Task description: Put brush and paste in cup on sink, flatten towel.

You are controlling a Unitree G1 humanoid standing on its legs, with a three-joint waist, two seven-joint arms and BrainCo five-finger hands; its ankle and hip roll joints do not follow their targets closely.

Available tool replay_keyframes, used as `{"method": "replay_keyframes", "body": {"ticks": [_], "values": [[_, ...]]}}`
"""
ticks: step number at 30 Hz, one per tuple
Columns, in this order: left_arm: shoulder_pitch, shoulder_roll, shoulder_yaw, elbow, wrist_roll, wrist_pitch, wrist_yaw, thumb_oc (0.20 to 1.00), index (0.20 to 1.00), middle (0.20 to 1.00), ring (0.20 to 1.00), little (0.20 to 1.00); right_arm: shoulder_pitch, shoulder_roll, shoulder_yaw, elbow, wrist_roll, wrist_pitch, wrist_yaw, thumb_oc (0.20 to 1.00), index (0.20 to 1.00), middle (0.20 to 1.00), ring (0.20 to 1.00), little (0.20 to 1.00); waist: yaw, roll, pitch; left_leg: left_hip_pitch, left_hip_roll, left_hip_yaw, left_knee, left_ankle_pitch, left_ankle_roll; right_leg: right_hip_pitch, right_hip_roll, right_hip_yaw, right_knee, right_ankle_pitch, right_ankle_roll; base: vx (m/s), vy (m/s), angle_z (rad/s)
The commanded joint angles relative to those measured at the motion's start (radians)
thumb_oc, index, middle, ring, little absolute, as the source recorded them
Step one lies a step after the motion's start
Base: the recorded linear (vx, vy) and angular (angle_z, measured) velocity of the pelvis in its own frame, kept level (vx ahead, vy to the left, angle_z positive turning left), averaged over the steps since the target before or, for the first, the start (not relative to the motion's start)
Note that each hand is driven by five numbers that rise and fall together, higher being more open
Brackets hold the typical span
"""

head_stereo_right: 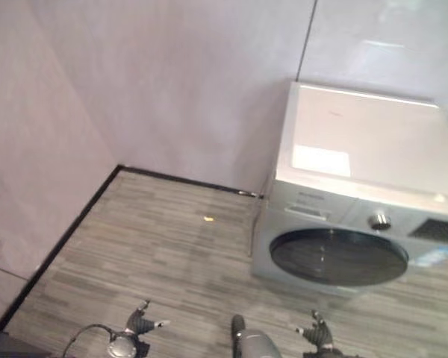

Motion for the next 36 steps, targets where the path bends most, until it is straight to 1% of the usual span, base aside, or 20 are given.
{"method": "replay_keyframes", "body": {"ticks": [1,2,4,5,6,8,12,13,15,16,18,20,21,22,23,24,25,28,31,36], "values": [[-0.025,0.067,0.012,-0.029,-0.029,-0.016,0.020,1.000,1.000,1.000,1.000,1.000,-0.016,-0.071,-0.007,-0.086,0.008,-0.032,-0.011,1.000,1.000,1.000,1.000,1.000,-0.024,-0.003,0.047,0.035,-0.058,0.056,-0.441,0.000,0.040,0.102,-0.065,-0.002,-0.021,-0.003,0.144,0.28,0.002,0.24],[-0.025,0.069,0.022,-0.029,-0.032,-0.020,0.026,1.000,1.000,1.000,1.000,1.000,-0.011,-0.073,-0.023,-0.082,0.015,-0.037,-0.014,1.000,1.000,1.000,1.000,1.000,-0.017,0.002,0.041,-0.002,-0.047,0.125,-0.593,-0.018,0.057,0.130,-0.064,-0.016,-0.043,-0.012,0.159,0.32,0.053,-0.09],[-0.021,0.071,0.021,-0.037,-0.023,-0.018,0.026,1.000,1.000,1.000,1.000,1.000,0.011,-0.079,-0.036,-0.095,0.008,-0.046,-0.026,1.000,1.000,1.000,1.000,1.000,-0.016,0.021,0.030,-0.009,0.004,0.259,-0.768,0.039,0.055,0.160,-0.055,-0.041,-0.046,-0.037,0.171,0.35,0.071,-0.23],[-0.020,0.071,0.020,-0.038,-0.023,-0.018,0.026,1.000,1.000,1.000,1.000,1.000,0.012,-0.079,-0.036,-0.096,0.008,-0.046,-0.026,1.000,1.000,1.000,1.000,1.000,-0.015,0.018,0.032,-0.001,0.000,0.262,-0.774,0.039,0.055,0.164,-0.058,-0.039,-0.043,-0.041,0.172,0.30,0.054,0.07],[-0.021,0.078,0.016,-0.049,-0.016,-0.018,0.018,1.000,1.000,1.000,1.000,1.000,0.011,-0.076,-0.033,-0.101,0.000,-0.036,-0.024,1.000,1.000,1.000,1.000,1.000,-0.023,0.010,0.031,0.012,0.033,0.329,-0.730,0.051,0.051,0.171,-0.070,-0.053,-0.025,-0.045,0.169,0.25,0.090,0.11],[-0.012,0.077,0.023,-0.042,-0.008,-0.014,0.018,1.000,1.000,1.000,1.000,1.000,0.016,-0.069,-0.024,-0.112,-0.015,-0.031,-0.014,1.000,1.000,1.000,1.000,1.000,-0.022,0.013,0.018,0.043,0.001,0.309,-0.768,0.009,0.072,0.191,-0.091,-0.062,-0.014,-0.064,0.187,0.31,0.169,-0.08],[0.001,0.080,0.018,-0.044,0.003,-0.017,0.011,1.000,1.000,1.000,1.000,1.000,0.012,-0.054,-0.018,-0.101,-0.030,-0.027,-0.006,1.000,1.000,1.000,1.000,1.000,-0.017,0.012,0.009,0.068,-0.024,0.314,-0.768,-0.028,0.091,0.196,-0.122,-0.055,0.015,-0.063,0.206,0.20,0.160,-0.23],[0.009,0.083,0.021,-0.042,0.007,-0.017,0.007,1.000,1.000,1.000,1.000,1.000,0.006,-0.042,-0.009,-0.076,-0.040,-0.023,0.002,1.000,1.000,1.000,1.000,1.000,-0.005,0.010,0.002,0.095,-0.046,0.315,-0.794,-0.048,0.111,0.186,-0.147,-0.055,0.065,-0.040,0.228,0.22,0.210,-0.46],[0.012,0.085,0.024,-0.043,0.005,-0.017,0.006,1.000,1.000,1.000,1.000,1.000,0.002,-0.036,-0.002,-0.070,-0.045,-0.022,0.006,1.000,1.000,1.000,1.000,1.000,-0.001,0.009,0.000,0.112,-0.061,0.312,-0.815,-0.053,0.123,0.172,-0.162,-0.054,0.108,-0.013,0.242,0.18,0.245,-0.10],[0.010,0.093,0.022,-0.045,0.001,-0.016,0.005,1.000,1.000,1.000,1.000,1.000,-0.002,-0.017,0.019,-0.078,-0.054,-0.017,0.014,1.000,1.000,1.000,1.000,1.000,-0.003,0.016,0.009,0.157,-0.092,0.287,-0.856,-0.058,0.148,0.119,-0.186,-0.053,0.253,0.069,0.261,0.18,0.281,0.62],[0.007,0.096,0.018,-0.043,0.006,-0.013,0.003,1.000,1.000,1.000,1.000,1.000,0.004,-0.007,0.031,-0.088,-0.052,-0.017,0.021,1.000,1.000,1.000,1.000,1.000,-0.014,0.024,0.008,0.183,-0.102,0.257,-0.876,-0.063,0.149,0.080,-0.177,-0.038,0.259,0.066,0.255,0.16,0.166,0.00],[0.004,0.096,0.016,-0.041,0.009,-0.014,0.004,1.000,1.000,1.000,1.000,1.000,0.004,-0.007,0.033,-0.078,-0.051,-0.018,0.022,1.000,1.000,1.000,1.000,1.000,-0.020,0.028,0.007,0.196,-0.108,0.240,-0.885,-0.063,0.146,0.065,-0.166,-0.020,0.229,0.055,0.250,0.16,0.041,-0.24],[-0.011,0.097,0.008,-0.032,0.008,-0.016,0.008,1.000,1.000,1.000,1.000,1.000,0.009,-0.004,0.037,-0.065,-0.044,-0.020,0.023,1.000,1.000,1.000,1.000,1.000,-0.041,0.026,0.007,0.211,-0.123,0.190,-0.884,-0.067,0.137,0.028,-0.145,0.052,0.125,0.048,0.244,0.14,-0.009,0.16],[-0.011,0.097,0.008,-0.032,0.008,-0.016,0.008,1.000,1.000,1.000,1.000,1.000,0.009,-0.004,0.037,-0.065,-0.044,-0.020,0.023,1.000,1.000,1.000,1.000,1.000,-0.043,0.027,0.009,0.213,-0.123,0.189,-0.883,-0.068,0.136,0.031,-0.145,0.050,0.124,0.047,0.244,0.26,-0.045,0.73],[-0.031,0.096,-0.001,-0.015,0.009,-0.018,0.009,1.000,1.000,1.000,1.000,1.000,0.015,-0.003,0.039,-0.052,-0.034,-0.022,0.025,1.000,1.000,1.000,1.000,1.000,-0.064,0.013,0.011,0.224,-0.137,0.148,-0.870,-0.072,0.130,0.009,-0.131,0.126,0.046,0.085,0.258,0.12,-0.036,0.99],[-0.031,0.096,-0.001,-0.014,0.009,-0.018,0.009,1.000,1.000,1.000,1.000,1.000,0.015,-0.004,0.039,-0.052,-0.034,-0.022,0.025,1.000,1.000,1.000,1.000,1.000,-0.065,0.014,0.012,0.224,-0.137,0.146,-0.869,-0.073,0.129,0.011,-0.131,0.125,0.046,0.085,0.258,0.19,-0.069,1.19],[-0.037,0.098,-0.010,-0.007,0.018,-0.019,0.007,1.000,1.000,1.000,1.000,1.000,0.026,-0.004,0.043,-0.060,-0.035,-0.021,0.031,1.000,1.000,1.000,1.000,1.000,-0.075,0.003,0.007,0.228,-0.147,0.106,-0.863,-0.080,0.133,0.014,-0.113,0.166,0.054,0.091,0.264,0.07,-0.033,1.02],[-0.036,0.097,-0.015,0.005,0.033,-0.021,0.006,1.000,1.000,1.000,1.000,1.000,0.027,-0.004,0.040,-0.027,-0.036,-0.022,0.029,1.000,1.000,1.000,1.000,1.000,-0.076,0.000,0.000,0.222,-0.158,0.080,-0.865,-0.086,0.136,0.028,-0.106,0.192,0.059,0.091,0.262,0.05,-0.052,0.94],[-0.028,0.095,-0.018,0.012,0.036,-0.020,0.004,1.000,1.000,1.000,1.000,1.000,0.017,-0.004,0.041,-0.005,-0.034,-0.022,0.033,1.000,1.000,1.000,1.000,1.000,-0.076,0.004,-0.005,0.222,-0.159,0.049,-0.869,-0.084,0.134,0.014,-0.082,0.253,0.070,0.090,0.263,0.04,-0.064,0.70],[-0.007,0.093,-0.007,0.029,0.040,-0.015,0.010,1.000,1.000,1.000,1.000,1.000,0.009,-0.004,0.059,-0.019,-0.047,-0.020,0.040,1.000,1.000,1.000,1.000,1.000,-0.044,-0.011,-0.024,0.210,-0.146,0.033,-0.898,-0.066,0.117,0.068,-0.087,0.224,-0.038,0.060,0.260,-0.01,-0.123,0.55]]}}
